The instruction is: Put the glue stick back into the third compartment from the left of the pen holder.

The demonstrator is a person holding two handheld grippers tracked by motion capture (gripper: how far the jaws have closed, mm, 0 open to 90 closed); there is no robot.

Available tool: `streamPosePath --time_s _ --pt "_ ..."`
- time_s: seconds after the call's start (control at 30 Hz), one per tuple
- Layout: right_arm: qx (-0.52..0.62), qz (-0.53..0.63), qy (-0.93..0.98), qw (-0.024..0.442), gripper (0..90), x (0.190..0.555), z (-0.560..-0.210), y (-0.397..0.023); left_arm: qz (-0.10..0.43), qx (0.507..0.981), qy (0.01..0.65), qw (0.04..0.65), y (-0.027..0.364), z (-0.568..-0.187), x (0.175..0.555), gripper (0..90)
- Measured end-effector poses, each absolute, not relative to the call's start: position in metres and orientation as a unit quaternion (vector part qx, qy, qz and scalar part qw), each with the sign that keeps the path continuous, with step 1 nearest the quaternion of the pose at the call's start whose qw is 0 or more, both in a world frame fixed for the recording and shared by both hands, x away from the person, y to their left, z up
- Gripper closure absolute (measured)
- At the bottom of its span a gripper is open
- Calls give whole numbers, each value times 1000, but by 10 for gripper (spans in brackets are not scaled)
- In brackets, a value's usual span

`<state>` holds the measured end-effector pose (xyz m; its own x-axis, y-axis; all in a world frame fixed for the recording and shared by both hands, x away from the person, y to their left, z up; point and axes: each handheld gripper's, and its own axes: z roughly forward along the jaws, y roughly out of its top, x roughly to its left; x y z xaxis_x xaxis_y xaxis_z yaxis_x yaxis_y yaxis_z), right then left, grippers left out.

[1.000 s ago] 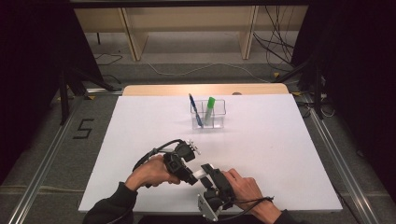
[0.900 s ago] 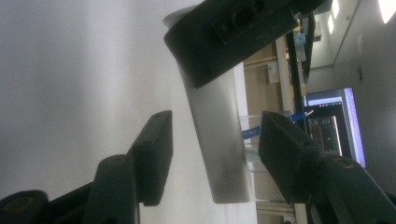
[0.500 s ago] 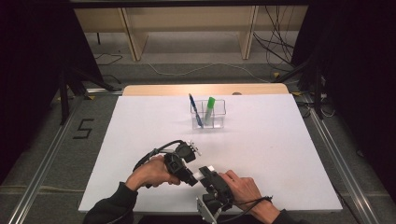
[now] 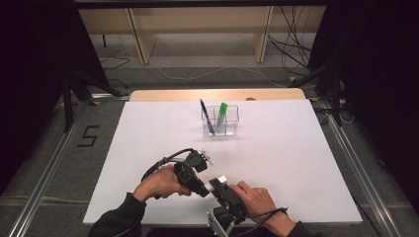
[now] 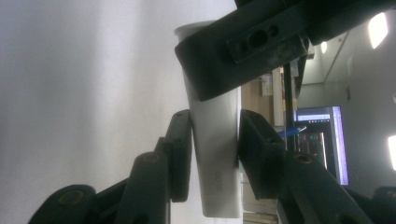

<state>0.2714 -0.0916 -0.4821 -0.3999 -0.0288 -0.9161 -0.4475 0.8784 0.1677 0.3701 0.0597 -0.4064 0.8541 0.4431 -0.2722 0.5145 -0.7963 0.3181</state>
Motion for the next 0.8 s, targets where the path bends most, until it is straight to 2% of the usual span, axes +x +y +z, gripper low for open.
streamPosePath --time_s 0.57,0.73,0.77,0.8 --pt "-165 184 812 529 706 271 -485 -92 -93 940 257 206 61 -408 371 650" --pt "-164 183 813 527 707 273 -485 -94 -86 938 253 222 66 -401 371 561" --pt "-161 185 814 527 707 273 -484 -95 -82 938 253 223 68 -399 370 521" --pt "-161 185 814 527 707 273 -484 -95 -81 935 257 229 69 -398 370 521"
